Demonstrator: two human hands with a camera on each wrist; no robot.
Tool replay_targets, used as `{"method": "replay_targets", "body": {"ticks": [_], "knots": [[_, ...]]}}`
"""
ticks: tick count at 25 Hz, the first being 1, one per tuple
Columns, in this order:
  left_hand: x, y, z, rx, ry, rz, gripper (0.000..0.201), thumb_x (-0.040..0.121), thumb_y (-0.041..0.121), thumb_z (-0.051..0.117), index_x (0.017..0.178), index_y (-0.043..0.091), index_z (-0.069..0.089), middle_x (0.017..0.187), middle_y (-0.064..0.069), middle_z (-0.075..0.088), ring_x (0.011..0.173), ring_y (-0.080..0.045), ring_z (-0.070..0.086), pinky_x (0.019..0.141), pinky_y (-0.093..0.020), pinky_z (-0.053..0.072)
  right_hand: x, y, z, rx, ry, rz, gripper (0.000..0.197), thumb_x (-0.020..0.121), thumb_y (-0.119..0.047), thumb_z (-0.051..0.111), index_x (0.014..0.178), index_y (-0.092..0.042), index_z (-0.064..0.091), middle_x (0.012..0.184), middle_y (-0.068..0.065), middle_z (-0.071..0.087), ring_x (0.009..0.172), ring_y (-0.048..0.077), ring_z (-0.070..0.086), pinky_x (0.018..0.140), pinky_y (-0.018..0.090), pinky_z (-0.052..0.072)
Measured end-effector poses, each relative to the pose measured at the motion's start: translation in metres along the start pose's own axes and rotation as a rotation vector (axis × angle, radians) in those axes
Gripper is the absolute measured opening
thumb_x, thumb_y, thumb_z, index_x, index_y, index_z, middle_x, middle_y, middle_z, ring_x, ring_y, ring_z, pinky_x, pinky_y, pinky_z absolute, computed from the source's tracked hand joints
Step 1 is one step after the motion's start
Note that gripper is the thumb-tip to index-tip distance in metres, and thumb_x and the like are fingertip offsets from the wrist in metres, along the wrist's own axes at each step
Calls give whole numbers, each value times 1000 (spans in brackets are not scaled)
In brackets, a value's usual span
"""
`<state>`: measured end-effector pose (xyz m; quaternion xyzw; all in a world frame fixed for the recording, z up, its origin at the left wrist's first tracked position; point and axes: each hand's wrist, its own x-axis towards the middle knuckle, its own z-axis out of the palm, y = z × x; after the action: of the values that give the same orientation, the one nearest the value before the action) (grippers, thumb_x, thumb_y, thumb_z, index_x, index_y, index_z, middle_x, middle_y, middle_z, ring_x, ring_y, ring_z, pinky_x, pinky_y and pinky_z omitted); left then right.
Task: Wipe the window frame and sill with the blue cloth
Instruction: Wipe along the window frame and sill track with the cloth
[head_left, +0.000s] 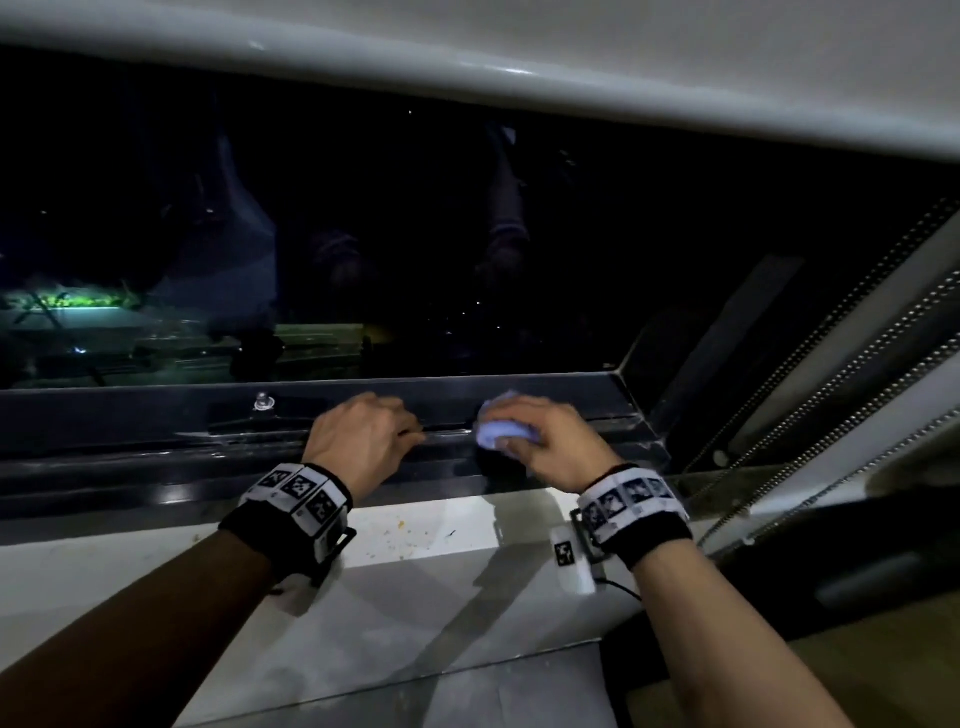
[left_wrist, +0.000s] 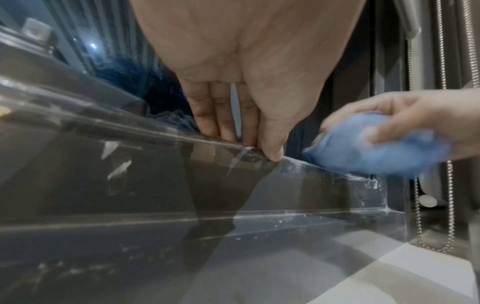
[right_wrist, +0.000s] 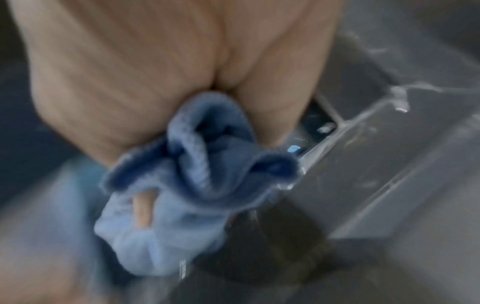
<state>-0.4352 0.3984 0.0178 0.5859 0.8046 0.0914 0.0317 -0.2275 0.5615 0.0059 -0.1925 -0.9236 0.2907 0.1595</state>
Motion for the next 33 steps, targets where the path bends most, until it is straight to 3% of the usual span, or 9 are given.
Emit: {"method": "replay_targets", "body": {"ticks": [3, 7, 12, 15, 18, 20, 23, 28, 33], "knots": [[-1, 0, 1, -1, 15, -6, 27, 98, 47, 49, 105, 34, 72, 105, 13, 65, 103, -17, 56, 77, -33, 49, 4, 13, -34, 211, 272, 253, 28, 83, -25, 72, 110, -32, 66, 102, -5, 70, 95, 16, 66, 87, 28, 52], [0, 2, 3, 15, 19, -22, 27, 98, 48, 49, 106, 34, 71, 106, 13, 65, 104, -17, 56, 78, -32, 48, 34, 19, -13, -322, 497, 472, 24, 89, -29, 64, 111, -17, 66, 106, 12, 66, 100, 34, 62, 83, 39, 48], [0, 3, 0, 33, 9, -34, 28, 97, 48, 49, 107, 34, 71, 106, 12, 65, 106, -18, 57, 79, -34, 50, 15, -8, -16, 113, -86, 16, 23, 86, -26, 72, 109, -21, 70, 105, -5, 72, 98, 10, 66, 89, 28, 50], [0, 5, -2, 27, 1, -40, 27, 98, 46, 49, 106, 33, 71, 106, 11, 65, 106, -19, 58, 79, -33, 50, -29, 26, -56, 162, 319, 267, 21, 87, -17, 71, 107, -20, 71, 98, -3, 73, 95, 14, 68, 90, 34, 53], [1, 11, -5, 37, -17, -55, 25, 97, 44, 51, 104, 32, 72, 108, 10, 66, 106, -20, 60, 78, -33, 49, -41, 49, -50, -282, 606, 434, 19, 85, -17, 66, 103, -21, 71, 96, 7, 71, 92, 31, 67, 84, 42, 54], [2, 14, -7, 55, -7, -68, 24, 96, 42, 52, 100, 31, 72, 106, 9, 66, 104, -21, 62, 76, -33, 49, -25, 31, -25, -362, 404, 195, 16, 84, -21, 67, 100, -22, 70, 98, 4, 70, 94, 32, 66, 84, 41, 52], [2, 18, -9, 54, -22, -90, 23, 96, 44, 52, 99, 33, 72, 105, 10, 66, 102, -22, 63, 76, -33, 50, -19, -1, -24, -5, -8, 107, 26, 86, -38, 68, 110, -28, 69, 105, -13, 71, 98, 3, 65, 90, 20, 48], [-1, 14, -5, 13, -7, -94, 23, 96, 45, 53, 101, 35, 72, 107, 10, 67, 102, -23, 62, 79, -36, 52, -19, 36, -44, -248, 520, 524, 27, 89, -24, 66, 116, -22, 66, 113, 6, 67, 105, 27, 63, 91, 36, 51], [-1, 14, -9, 35, -3, -99, 23, 96, 47, 53, 104, 37, 72, 107, 10, 66, 103, -22, 62, 76, -34, 50, -18, -10, -9, 42, 1, 142, 25, 89, -19, 68, 114, -25, 69, 112, -9, 68, 103, 5, 62, 92, 12, 42]]}}
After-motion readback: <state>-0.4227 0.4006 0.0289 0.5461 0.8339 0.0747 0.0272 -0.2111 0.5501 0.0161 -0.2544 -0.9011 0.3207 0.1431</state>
